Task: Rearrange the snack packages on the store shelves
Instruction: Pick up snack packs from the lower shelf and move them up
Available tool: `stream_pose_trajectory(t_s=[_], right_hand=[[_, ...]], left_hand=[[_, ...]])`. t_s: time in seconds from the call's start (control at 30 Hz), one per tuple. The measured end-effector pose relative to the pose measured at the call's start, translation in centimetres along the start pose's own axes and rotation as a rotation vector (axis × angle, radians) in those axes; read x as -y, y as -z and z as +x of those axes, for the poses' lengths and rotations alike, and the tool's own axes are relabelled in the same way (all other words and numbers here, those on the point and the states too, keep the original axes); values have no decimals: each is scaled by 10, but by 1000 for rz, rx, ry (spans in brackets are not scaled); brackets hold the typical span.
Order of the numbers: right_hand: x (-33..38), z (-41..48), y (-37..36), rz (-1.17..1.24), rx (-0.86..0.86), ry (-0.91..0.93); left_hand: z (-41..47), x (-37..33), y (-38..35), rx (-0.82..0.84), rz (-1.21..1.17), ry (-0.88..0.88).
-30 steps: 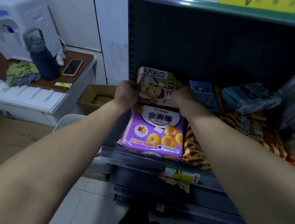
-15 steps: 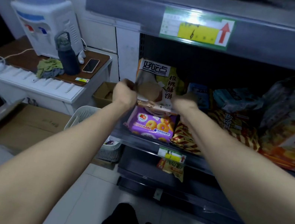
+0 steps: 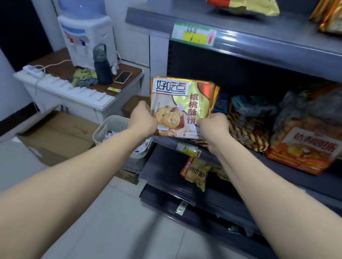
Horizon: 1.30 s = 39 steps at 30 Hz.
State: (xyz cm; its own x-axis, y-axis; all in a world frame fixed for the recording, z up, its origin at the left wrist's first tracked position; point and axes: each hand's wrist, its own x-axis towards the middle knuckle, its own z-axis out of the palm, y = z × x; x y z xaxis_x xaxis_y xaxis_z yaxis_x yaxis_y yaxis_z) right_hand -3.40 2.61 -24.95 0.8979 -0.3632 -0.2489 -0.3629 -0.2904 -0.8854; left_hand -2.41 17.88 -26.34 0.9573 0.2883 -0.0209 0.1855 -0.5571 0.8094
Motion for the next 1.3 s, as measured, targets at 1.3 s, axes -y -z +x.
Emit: stream_pose_trajectory(t_s=[1.3], right_hand=[[82, -5, 348, 36, -284, 615]], left_hand=[[-118, -342, -86, -204, -380, -458]])
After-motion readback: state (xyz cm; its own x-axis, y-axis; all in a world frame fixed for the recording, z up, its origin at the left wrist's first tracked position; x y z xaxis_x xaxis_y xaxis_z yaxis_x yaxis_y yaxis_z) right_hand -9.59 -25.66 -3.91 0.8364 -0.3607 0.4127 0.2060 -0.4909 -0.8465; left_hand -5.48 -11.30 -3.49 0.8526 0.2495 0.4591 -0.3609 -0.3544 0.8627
